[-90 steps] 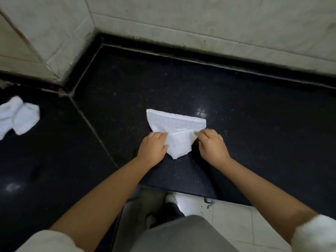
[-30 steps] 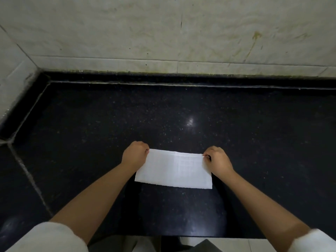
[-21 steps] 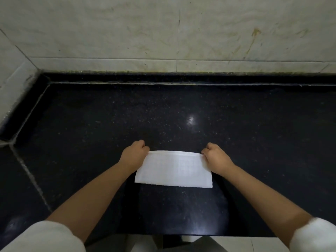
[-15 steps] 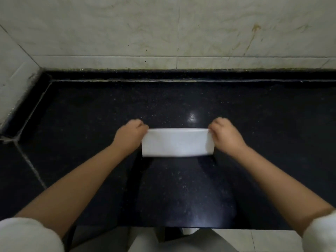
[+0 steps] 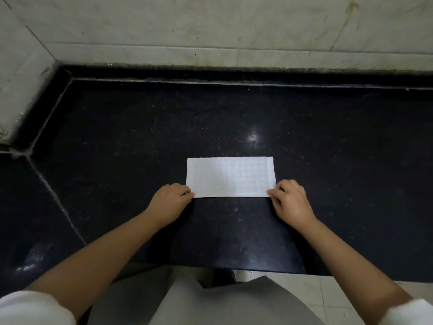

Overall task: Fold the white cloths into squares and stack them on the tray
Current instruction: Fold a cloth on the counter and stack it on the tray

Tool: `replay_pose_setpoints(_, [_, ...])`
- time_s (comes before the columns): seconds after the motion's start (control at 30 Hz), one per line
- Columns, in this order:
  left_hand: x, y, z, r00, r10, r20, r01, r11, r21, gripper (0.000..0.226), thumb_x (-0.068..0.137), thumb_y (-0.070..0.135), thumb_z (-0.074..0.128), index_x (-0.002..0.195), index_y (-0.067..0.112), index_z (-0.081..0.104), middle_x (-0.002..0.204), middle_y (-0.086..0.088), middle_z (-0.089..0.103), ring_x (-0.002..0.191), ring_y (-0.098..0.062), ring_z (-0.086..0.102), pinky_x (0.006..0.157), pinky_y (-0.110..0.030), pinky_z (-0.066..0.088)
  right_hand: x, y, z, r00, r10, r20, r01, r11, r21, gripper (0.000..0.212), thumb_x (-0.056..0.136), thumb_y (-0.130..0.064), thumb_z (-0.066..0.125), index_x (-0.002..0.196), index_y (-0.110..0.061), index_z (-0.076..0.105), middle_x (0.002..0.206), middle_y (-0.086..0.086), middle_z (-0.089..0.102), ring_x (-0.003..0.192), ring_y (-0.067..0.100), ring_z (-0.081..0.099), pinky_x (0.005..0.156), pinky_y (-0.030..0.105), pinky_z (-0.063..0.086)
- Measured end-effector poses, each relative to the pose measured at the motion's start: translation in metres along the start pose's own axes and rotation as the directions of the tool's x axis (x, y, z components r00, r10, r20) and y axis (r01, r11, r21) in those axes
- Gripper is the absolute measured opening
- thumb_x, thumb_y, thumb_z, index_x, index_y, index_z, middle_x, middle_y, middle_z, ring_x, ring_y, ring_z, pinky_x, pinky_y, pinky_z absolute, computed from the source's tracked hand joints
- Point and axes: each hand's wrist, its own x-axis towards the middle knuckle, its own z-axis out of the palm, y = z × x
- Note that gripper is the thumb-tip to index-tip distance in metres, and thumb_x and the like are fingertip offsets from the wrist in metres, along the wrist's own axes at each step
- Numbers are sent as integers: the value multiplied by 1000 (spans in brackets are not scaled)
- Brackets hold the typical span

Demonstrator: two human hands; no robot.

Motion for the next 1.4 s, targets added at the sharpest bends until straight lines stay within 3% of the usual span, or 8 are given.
replay_pose_setpoints(0.13, [4,3,-6,997,-23,-69,26,999,32,6,72,19,73,71,14,72,76,-1,69,63,-20,65,49,-24,49,-8,-4,-1,998,64,-24,-62,996,67,20,64,-4,79,83,-8,75,74,10,63,69,32,62,63,36,45])
replay_pose_setpoints(0.2, [14,6,-8,993,-62,-99,63,998,3,29,81,26,48,81,9,73,87,-8,71,74,-25,68,56,-29,54,-9,-11,-4,975,213,-62,-204,971,125,17,77,-6,69,94,-6,72,84,14,63,77,35,61,71,37,42])
replay_pose_setpoints(0.27, [31,16,-14,985,-144,-93,139,989,-56,37,87,26,47,105,2,67,112,-19,66,101,-33,65,78,-40,56,-3,-20,-10,903,429,8,-426,895,133,24,89,-14,59,109,-3,65,101,18,61,96,36,56,83,41,41])
replay_pose_setpoints(0.37, [59,35,-20,949,-311,53,315,939,-136,53,98,29,39,143,3,28,154,-15,21,144,-28,17,116,-39,19,9,-30,-14,798,584,146,-589,808,-12,35,94,-31,48,108,-1,59,114,15,55,108,31,49,90,38,37])
replay_pose_setpoints(0.73, [78,47,8,878,-430,212,461,878,-128,64,99,45,20,149,13,-2,158,-5,-9,146,-18,-10,118,-35,-7,28,-52,-8,629,733,260,-735,669,-107,28,94,-22,44,116,-6,53,123,11,55,111,25,54,96,34,35])
replay_pose_setpoints(0.97, [79,48,10,876,-435,207,464,879,-114,75,87,57,-1,149,14,-2,158,-5,-9,146,-19,-10,117,-36,-8,29,-55,-11,690,704,169,-709,704,-39,14,91,-12,44,97,-8,56,102,7,60,95,23,58,85,32,35])
replay_pose_setpoints(1.1, [82,44,2,885,-383,264,430,890,-151,63,99,45,19,149,13,-5,158,-5,-12,145,-18,-13,117,-36,-9,42,-68,-27,781,624,39,-621,769,150,13,85,-5,47,75,-11,42,78,1,47,77,17,46,74,26,23])
replay_pose_setpoints(1.4, [23,-47,-27,862,-479,164,506,830,-234,60,99,36,31,149,9,9,158,-7,4,146,-19,0,119,-37,8,85,-170,-6,925,363,-116,-288,864,413,15,81,5,51,88,1,63,88,13,65,80,32,58,78,27,29])
